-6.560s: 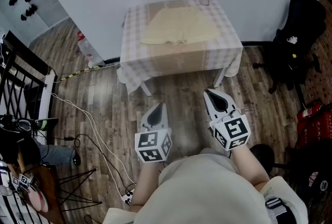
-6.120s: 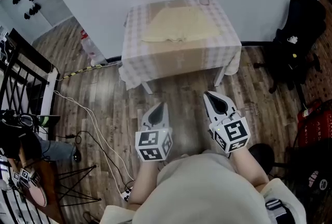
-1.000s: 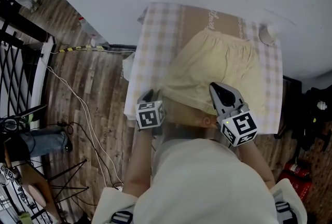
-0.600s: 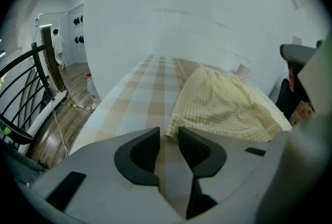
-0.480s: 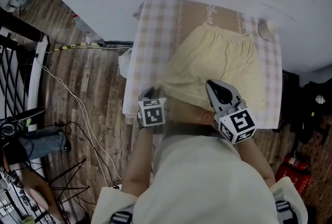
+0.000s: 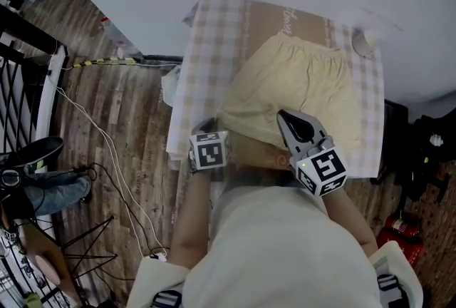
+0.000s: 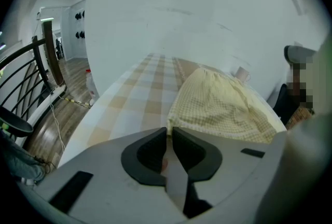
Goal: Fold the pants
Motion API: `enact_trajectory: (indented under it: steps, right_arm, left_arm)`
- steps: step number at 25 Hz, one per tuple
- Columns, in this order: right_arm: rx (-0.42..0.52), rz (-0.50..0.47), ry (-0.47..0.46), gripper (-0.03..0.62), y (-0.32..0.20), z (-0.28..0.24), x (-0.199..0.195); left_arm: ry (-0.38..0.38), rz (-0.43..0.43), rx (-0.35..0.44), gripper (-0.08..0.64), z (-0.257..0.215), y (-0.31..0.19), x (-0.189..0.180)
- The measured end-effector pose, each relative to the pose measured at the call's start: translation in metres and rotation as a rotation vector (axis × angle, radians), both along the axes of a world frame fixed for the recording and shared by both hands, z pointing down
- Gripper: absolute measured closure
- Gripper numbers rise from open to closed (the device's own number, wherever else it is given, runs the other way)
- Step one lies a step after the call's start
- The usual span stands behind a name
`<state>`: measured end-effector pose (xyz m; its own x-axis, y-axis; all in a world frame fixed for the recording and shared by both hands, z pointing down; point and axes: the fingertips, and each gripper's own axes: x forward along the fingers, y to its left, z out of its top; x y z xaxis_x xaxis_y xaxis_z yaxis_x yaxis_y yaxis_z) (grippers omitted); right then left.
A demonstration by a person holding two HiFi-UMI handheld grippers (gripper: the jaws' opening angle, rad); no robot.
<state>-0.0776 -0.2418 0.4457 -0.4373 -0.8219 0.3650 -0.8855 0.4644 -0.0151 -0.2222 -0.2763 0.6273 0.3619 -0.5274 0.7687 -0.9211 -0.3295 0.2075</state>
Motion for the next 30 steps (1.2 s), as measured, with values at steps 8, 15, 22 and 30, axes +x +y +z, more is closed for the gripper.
enact_trajectory:
  steps: [8, 15, 22, 30]
  right_arm:
    - [0.034, 0.0, -0.023, 0.591, 0.005, -0.008, 0.035]
    - [0.045, 0.016, -0.048, 0.591, 0.017, -0.014, 0.09]
    - [0.049, 0.015, -0.053, 0.591, 0.037, -0.021, 0.154]
    - [0.072, 0.034, -0.074, 0.591, 0.056, -0.026, 0.215]
  left_arm:
    - [0.027, -0.085, 0.084, 0.532, -0.032, 0.01, 0.008]
    - [0.056, -0.075, 0.129, 0.534, -0.061, 0.024, 0.063]
    - [0.084, -0.06, 0.145, 0.534, -0.083, 0.046, 0.135]
    - [0.078, -0.028, 0.176, 0.534, -0.103, 0.07, 0.198]
